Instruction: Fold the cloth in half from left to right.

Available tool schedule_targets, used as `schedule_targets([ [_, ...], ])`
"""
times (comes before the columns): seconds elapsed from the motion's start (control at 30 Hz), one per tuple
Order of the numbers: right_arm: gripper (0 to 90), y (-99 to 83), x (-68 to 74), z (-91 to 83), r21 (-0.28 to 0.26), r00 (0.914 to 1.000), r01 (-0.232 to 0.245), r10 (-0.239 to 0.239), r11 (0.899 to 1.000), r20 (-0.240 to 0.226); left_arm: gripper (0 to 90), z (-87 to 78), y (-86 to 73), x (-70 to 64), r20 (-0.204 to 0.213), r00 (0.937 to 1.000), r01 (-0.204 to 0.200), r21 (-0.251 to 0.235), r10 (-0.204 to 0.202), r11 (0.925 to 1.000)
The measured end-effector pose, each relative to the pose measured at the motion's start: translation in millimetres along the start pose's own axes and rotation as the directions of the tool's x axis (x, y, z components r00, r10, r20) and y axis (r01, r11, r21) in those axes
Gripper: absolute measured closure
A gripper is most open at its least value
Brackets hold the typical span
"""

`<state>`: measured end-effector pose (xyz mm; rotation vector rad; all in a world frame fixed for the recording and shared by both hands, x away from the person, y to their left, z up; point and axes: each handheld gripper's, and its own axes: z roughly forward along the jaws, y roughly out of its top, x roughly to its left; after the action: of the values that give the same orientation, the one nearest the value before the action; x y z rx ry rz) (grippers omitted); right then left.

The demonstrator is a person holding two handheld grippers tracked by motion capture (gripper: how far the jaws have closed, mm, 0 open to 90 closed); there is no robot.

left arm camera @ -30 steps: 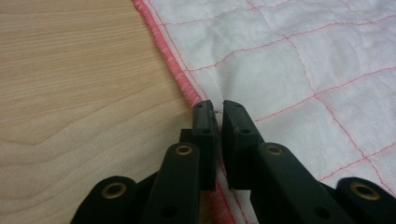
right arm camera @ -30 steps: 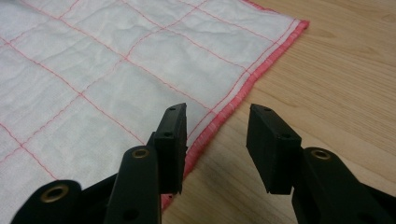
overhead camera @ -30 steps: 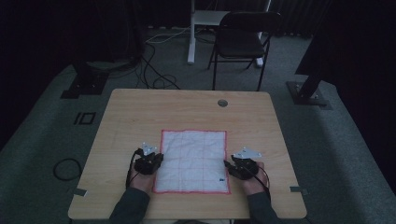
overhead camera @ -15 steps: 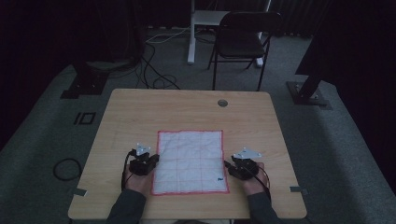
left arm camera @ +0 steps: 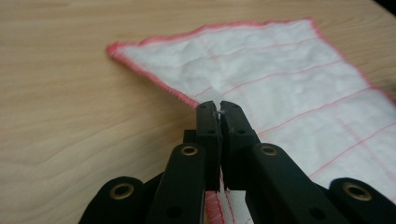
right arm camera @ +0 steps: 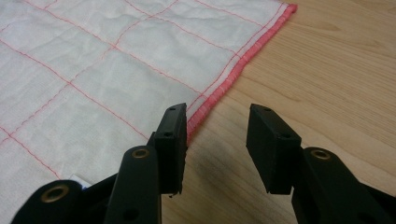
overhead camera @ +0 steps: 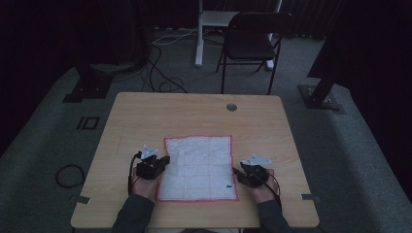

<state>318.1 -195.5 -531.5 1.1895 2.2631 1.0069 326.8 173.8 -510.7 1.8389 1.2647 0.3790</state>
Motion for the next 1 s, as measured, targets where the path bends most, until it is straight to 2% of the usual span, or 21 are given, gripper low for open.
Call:
schedule_targets([
  [0.2,58.1,0.0,0.4,0.2,0.000,1.0000,0.004,-0.004,1.000,-0.003,88.0,1.5,13.6,-13.9,0.041,0.9987,-0.031,-0.016,0.031,0.9994],
  [0.47,57.8,-0.4,-0.4,0.5,0.003,1.0000,0.003,-0.003,1.000,-0.004,88.1,4.5,27.9,-28.7,0.083,0.9952,-0.050,-0.029,0.052,0.9983],
  [1.0,57.7,-1.2,-2.0,0.6,0.003,1.0000,-0.003,0.003,1.000,-0.003,88.3,14.4,43.0,-52.8,0.133,0.9876,-0.078,-0.042,0.083,0.9961],
])
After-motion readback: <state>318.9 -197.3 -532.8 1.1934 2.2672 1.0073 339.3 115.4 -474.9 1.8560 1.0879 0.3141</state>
